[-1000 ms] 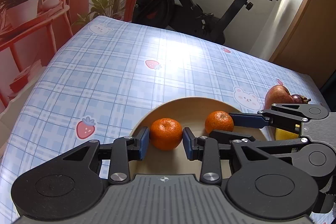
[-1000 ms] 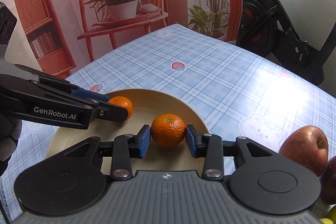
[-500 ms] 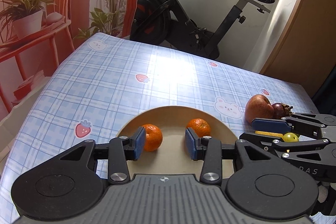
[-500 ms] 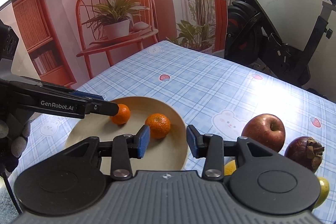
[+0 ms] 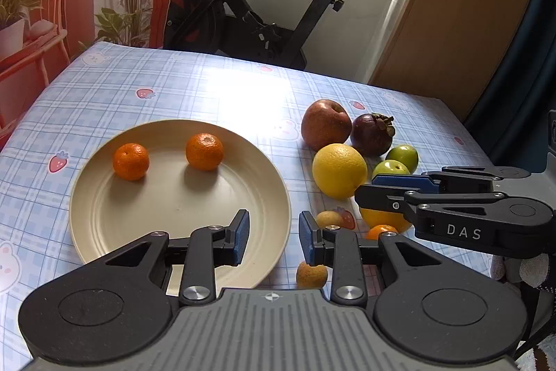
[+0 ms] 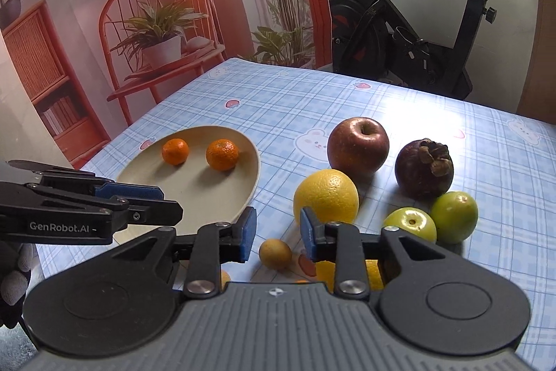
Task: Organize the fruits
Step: 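Grasp a small brown fruit with each gripper from the fruit cluster, then carry both small brown fruits over the cream plate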
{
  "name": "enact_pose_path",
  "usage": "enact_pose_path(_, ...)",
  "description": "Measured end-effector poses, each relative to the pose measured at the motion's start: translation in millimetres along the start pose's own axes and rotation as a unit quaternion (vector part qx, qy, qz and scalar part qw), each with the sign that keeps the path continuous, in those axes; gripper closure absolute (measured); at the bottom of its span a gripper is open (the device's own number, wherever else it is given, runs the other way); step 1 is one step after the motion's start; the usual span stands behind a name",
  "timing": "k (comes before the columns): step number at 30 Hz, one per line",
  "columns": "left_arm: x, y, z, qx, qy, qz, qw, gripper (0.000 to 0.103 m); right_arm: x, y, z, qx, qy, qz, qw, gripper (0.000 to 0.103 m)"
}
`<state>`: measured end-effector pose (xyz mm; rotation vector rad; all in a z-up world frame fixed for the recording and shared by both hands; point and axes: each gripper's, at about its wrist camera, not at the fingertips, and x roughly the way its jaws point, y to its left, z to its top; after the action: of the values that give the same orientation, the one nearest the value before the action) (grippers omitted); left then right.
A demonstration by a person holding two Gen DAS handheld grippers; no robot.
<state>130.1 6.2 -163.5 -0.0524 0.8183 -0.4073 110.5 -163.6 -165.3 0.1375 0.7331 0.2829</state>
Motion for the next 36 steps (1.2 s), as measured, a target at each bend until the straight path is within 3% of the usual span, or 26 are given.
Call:
enact_pose_path(5, -1.5, -18.5, -15.7, 0.041, 0.007, -0.007, 0.9991, 0.07, -10.6, -7.5, -11.0, 0.019, -0.009, 0.002, 1.0, 0.081)
enact_pose_path(19, 19.7, -42.4, -35.0, 0.072, 0.048, -0.009, 0.9962, 0.069, -28.7, -18.2, -25.5, 0.07, -0.027, 0.008, 0.997, 0.083)
enact_pose_path(30, 37.8, -42.4, -33.7, 0.067, 0.058, 0.001, 0.996, 0.069, -28.2, -20.0, -26.1, 0.076, -0.027, 0.009, 0.997, 0.083)
enact_pose_path(33, 38.3, -42.0, -34.7, 0.07, 0.057, 0.0, 0.9959, 0.076, -28.8, -21.1, -27.3, 0.078, -0.028, 0.01, 0.997, 0.083)
enact_pose_path(36, 33.8, -42.0, -34.5, 0.067, 0.048, -0.003, 0.9966, 0.076, -28.0, -23.0, -28.1, 0.082, -0.026, 0.012, 0.996, 0.083)
